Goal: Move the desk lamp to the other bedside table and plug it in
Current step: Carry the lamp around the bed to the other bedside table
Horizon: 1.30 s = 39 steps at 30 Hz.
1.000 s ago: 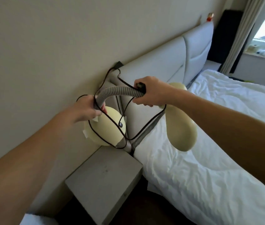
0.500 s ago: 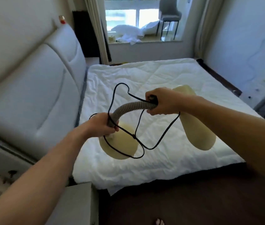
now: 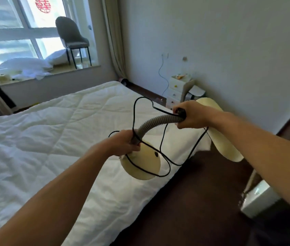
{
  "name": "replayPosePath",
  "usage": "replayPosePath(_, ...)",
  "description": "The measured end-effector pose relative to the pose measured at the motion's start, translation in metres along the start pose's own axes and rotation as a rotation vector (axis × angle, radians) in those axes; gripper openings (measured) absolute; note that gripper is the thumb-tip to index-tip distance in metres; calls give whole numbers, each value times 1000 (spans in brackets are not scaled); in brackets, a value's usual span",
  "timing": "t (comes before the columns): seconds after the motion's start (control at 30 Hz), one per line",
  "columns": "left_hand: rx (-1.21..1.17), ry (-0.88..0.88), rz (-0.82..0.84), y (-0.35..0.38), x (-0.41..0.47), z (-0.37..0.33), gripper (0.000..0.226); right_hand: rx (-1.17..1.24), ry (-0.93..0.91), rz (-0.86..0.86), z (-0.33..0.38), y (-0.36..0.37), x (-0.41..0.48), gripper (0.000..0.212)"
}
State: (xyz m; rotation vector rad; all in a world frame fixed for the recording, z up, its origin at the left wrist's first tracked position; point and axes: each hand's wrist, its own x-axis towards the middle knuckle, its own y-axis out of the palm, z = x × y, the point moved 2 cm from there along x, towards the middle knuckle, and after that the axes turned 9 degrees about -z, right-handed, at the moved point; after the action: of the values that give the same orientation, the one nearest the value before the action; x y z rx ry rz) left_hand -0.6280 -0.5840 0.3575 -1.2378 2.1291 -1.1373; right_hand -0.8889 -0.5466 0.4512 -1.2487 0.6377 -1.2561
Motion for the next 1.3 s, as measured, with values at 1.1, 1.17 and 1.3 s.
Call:
replayPosePath(1.1,-35,533,315,201,678,-268,19,-308,642,-188,-555,-160,91,23)
replayPosePath(1.17,-17,565,332,220,714,-291,18,-309,664,-206,-594,-165,87,21)
replayPosePath(1.3,34,637,343,261,792,-340,17,-297,706,-224,-682,-179,84,20)
